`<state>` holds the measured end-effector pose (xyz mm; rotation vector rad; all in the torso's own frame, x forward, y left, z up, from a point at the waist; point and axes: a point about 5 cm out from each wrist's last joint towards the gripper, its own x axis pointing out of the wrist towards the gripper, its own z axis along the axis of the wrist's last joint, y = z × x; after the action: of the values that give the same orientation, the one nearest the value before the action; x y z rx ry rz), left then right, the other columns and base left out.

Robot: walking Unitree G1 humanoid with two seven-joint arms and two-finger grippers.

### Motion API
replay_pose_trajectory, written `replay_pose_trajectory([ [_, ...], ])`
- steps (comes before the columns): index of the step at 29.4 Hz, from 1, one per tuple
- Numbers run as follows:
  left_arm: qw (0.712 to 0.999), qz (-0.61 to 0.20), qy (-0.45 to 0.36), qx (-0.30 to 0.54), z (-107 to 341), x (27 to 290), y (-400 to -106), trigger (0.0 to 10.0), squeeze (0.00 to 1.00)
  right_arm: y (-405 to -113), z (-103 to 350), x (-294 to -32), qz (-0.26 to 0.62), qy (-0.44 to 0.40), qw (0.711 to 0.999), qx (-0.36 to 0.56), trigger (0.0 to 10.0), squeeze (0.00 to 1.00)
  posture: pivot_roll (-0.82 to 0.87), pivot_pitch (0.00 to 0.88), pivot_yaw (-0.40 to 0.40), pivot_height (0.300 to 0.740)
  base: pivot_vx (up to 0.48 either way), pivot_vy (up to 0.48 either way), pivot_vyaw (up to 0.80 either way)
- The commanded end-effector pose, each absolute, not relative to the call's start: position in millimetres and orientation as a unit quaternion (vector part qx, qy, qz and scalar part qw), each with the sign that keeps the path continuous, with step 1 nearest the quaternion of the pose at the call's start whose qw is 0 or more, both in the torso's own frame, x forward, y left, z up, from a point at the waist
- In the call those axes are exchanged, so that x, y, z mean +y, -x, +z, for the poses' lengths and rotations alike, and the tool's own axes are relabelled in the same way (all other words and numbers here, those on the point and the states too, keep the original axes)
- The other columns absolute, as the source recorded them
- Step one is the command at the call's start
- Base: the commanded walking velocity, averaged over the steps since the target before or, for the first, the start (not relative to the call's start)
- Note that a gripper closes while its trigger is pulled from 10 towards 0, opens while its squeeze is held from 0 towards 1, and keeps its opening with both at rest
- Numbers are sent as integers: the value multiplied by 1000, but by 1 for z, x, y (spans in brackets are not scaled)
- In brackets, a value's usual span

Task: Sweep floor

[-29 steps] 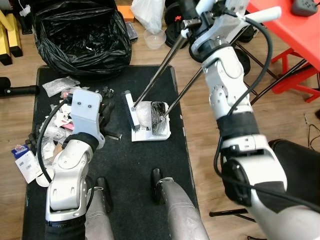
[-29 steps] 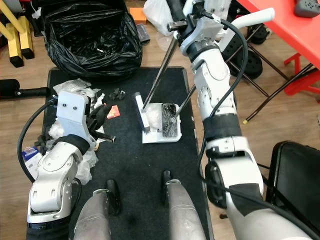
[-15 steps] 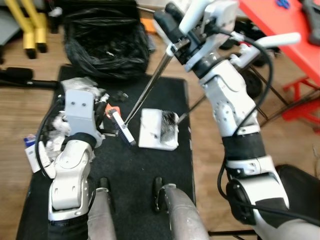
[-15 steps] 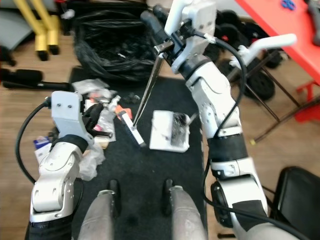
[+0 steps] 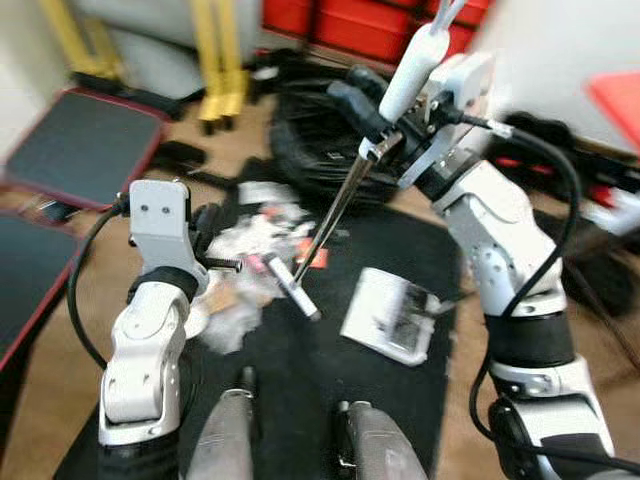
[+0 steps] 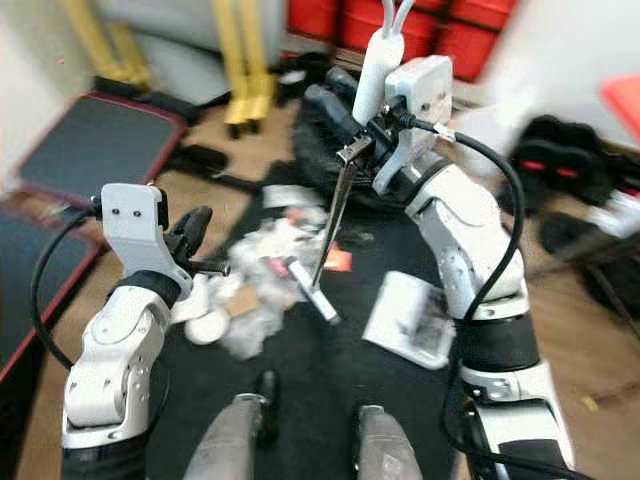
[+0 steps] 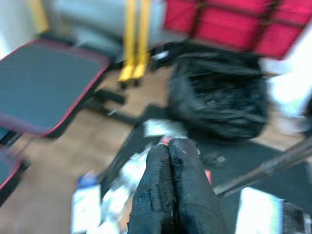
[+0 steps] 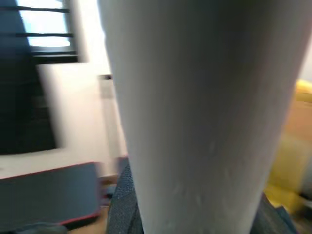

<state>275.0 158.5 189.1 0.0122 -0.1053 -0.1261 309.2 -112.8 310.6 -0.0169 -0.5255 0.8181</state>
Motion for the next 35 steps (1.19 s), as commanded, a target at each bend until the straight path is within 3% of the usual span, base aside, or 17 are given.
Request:
replay_pose_trajectory([
  [1,996,-84,-1,-39,184,150,-272,10000,0,-299,311,-111,421,7,870,-256,10000,0,-95,212,-131,740,0,0,794],
  [19,993,-117,-13,-4,164,135,-260,10000,0,-287,321,-129,438,40,860,-260,10000,0,-80,199,-123,740,0,0,794],
  [27,993,-113,-32,4,161,140,-256,10000,0,-300,316,-137,363,33,898,-244,10000,0,-66,191,-127,740,34,0,397],
  [35,994,-103,-33,5,159,144,-255,10000,0,-301,312,-136,356,21,904,-237,10000,0,-65,185,-136,740,333,0,320],
])
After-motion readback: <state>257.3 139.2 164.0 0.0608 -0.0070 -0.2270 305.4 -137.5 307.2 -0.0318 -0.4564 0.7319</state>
